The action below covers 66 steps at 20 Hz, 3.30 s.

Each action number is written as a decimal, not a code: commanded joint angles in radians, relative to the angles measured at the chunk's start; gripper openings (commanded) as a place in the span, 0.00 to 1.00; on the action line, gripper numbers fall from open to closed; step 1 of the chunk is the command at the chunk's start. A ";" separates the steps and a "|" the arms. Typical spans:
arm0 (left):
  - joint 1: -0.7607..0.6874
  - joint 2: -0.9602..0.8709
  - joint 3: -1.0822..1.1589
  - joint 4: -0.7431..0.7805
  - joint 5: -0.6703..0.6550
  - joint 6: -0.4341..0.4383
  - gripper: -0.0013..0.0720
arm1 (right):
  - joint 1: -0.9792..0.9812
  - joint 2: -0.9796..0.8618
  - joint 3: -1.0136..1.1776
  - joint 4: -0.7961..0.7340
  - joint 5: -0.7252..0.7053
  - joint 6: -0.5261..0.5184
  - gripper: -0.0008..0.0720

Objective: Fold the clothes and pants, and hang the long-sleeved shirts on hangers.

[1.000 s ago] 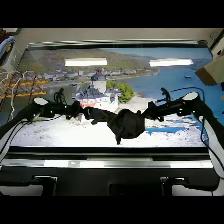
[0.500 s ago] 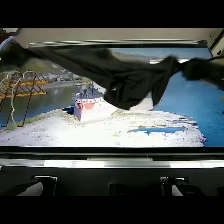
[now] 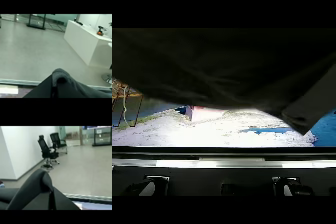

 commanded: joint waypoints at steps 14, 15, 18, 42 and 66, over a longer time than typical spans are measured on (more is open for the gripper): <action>-0.179 -0.404 -0.885 0.062 0.105 -0.076 0.04 | 0.116 -1.144 -0.012 0.143 0.117 0.238 0.05; -0.196 -0.455 -0.895 0.062 0.147 -0.087 0.04 | 0.128 -1.202 -0.012 0.185 0.027 0.240 0.05; -0.235 -0.576 -0.885 0.046 0.241 -0.087 0.04 | 0.146 -1.305 -0.012 0.349 -0.203 0.239 0.06; 0.294 -0.084 -1.217 -0.094 -0.221 0.099 0.93 | -0.352 -0.364 -1.289 0.307 0.349 -0.179 0.66; 0.294 -0.084 -1.218 -0.198 -0.234 0.099 0.94 | -0.140 -0.206 -1.224 0.066 0.353 0.065 0.77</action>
